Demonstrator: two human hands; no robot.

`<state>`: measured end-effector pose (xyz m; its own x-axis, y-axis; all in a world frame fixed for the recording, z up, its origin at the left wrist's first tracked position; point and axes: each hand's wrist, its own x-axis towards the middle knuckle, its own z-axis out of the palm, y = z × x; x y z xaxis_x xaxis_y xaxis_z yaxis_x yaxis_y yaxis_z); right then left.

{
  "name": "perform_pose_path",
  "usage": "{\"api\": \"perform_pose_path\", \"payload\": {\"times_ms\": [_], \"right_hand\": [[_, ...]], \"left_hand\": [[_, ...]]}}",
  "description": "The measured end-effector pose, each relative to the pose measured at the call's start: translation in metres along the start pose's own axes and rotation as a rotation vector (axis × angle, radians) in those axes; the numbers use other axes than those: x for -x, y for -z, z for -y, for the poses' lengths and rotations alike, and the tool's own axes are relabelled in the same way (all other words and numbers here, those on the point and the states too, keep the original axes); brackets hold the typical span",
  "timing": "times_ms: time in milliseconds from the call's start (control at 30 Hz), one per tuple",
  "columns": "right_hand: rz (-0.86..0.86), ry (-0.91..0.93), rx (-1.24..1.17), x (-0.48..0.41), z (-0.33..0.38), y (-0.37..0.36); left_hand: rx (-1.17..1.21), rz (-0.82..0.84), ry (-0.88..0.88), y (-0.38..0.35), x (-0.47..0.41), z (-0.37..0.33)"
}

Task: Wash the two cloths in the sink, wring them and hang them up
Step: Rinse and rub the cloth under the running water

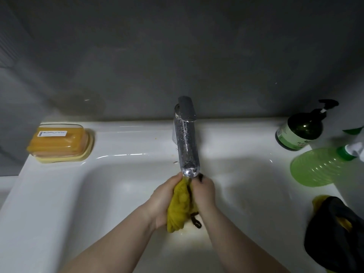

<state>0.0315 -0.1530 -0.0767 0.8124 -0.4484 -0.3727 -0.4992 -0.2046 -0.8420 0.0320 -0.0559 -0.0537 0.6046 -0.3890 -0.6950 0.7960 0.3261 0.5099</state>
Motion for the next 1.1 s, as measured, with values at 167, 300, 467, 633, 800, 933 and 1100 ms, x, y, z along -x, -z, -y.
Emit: {"api": "perform_pose_path", "payload": {"times_ms": [167,300,467,633,800,933,1100], "right_hand": [[0.057,-0.079,0.124,-0.021,-0.019,0.039],[0.183,-0.01,0.083,-0.013,-0.019,0.042],[0.683,-0.005,-0.115,0.005,-0.007,0.035],[0.557,0.21,0.133,0.004,0.003,0.035],[0.395,0.302,0.148,0.005,0.014,0.027],[0.14,0.294,0.053,-0.007,0.016,0.039],[0.196,-0.01,-0.161,-0.012,0.019,0.05]], "left_hand": [[0.02,0.133,0.009,0.024,0.0,-0.013],[-0.069,0.157,-0.001,0.018,0.002,-0.011],[-0.219,0.248,-0.064,0.018,0.005,-0.016],[-0.441,0.272,-0.086,0.028,0.009,-0.028],[-0.54,0.147,-0.166,0.025,0.012,-0.04],[-0.629,-0.07,-0.189,0.044,0.01,-0.044],[-0.059,0.127,-0.078,0.057,0.011,-0.04]]}}
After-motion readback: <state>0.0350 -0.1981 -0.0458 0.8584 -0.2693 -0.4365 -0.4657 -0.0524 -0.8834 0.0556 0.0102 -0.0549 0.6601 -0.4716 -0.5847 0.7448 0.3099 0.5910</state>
